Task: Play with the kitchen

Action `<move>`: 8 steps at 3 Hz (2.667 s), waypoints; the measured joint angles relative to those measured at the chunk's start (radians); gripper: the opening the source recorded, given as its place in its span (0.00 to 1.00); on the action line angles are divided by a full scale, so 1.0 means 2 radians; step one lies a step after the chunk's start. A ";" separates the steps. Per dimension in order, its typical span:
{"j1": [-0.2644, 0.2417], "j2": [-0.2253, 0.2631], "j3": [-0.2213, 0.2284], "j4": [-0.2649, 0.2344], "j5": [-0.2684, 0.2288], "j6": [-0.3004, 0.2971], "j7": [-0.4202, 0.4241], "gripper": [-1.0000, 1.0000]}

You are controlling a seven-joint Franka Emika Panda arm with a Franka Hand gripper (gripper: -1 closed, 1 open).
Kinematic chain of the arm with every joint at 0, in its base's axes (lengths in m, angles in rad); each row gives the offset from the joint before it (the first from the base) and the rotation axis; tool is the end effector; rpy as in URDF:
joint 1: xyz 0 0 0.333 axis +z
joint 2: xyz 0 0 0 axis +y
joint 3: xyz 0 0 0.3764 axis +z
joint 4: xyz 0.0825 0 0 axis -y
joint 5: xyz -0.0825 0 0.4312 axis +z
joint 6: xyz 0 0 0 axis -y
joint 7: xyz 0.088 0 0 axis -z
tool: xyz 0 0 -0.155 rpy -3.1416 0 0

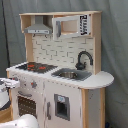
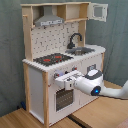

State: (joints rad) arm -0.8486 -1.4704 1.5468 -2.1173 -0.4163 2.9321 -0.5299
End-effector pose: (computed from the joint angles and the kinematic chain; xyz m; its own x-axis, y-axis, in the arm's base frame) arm 0.3824 0.5717 0.3449 0.0406 0.6609 -0.7493 -0.0053 0.7501 0.6613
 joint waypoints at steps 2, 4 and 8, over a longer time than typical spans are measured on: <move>-0.035 0.000 0.008 0.037 0.000 0.001 -0.001 1.00; -0.039 0.001 0.010 0.049 0.006 0.002 0.050 0.00; -0.038 0.002 0.016 0.046 0.089 0.001 0.262 0.00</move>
State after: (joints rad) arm -0.9254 -1.4654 1.5786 -2.0256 -0.2381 2.9347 -0.0060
